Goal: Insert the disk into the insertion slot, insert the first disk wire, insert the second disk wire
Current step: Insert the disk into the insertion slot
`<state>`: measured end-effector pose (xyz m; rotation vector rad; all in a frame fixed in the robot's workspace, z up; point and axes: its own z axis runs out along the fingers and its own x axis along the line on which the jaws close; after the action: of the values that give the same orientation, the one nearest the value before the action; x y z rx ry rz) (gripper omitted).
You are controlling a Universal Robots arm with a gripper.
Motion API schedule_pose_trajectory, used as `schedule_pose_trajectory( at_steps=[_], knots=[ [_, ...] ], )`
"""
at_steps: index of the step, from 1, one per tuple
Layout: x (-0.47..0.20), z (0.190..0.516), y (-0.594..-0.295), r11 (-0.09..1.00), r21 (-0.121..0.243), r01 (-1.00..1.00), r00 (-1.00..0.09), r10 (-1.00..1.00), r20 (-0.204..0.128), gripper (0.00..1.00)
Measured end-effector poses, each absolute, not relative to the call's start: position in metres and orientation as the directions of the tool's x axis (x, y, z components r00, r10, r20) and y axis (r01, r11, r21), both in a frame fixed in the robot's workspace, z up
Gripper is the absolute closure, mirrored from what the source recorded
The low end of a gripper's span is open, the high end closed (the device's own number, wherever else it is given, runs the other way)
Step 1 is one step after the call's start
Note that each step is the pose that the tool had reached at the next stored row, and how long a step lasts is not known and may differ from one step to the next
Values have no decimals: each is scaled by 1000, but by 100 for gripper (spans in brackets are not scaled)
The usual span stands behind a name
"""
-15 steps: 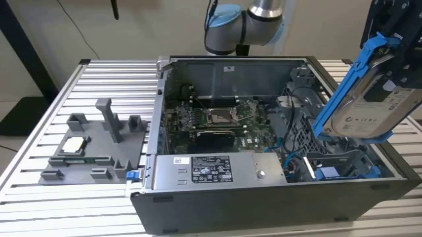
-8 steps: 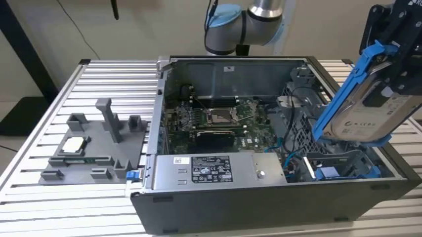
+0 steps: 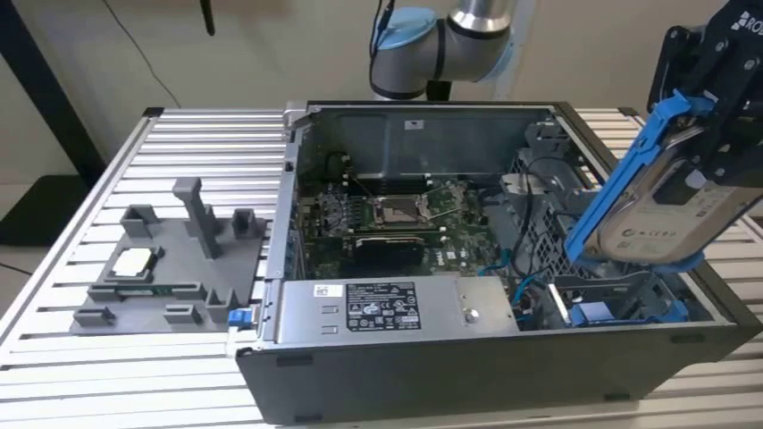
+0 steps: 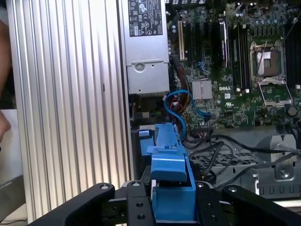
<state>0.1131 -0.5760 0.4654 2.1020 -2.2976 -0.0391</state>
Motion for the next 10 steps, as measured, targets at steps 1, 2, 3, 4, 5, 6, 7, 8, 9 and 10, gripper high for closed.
schedule_pose_trajectory(
  at_steps=[1,2,3,4,5,6,7,8,9,10],
  knots=[
    [114,464,-576,89,37,-995,-89,-996,3,67],
    [114,464,-576,89,37,-995,-89,-996,3,67],
    [114,464,-576,89,37,-995,-89,-996,3,67],
    [114,464,-576,89,37,-995,-89,-996,3,67],
    [114,464,-576,89,37,-995,-89,-996,3,67],
    [114,464,-576,89,37,-995,-89,-996,3,67],
    [114,463,-576,89,37,-995,-89,-996,3,67],
    [114,462,-576,89,37,-995,-89,-996,3,67],
    [114,460,-576,89,37,-995,-89,-996,2,67],
    [114,458,-576,89,36,-995,-89,-996,1,67]
  ],
)
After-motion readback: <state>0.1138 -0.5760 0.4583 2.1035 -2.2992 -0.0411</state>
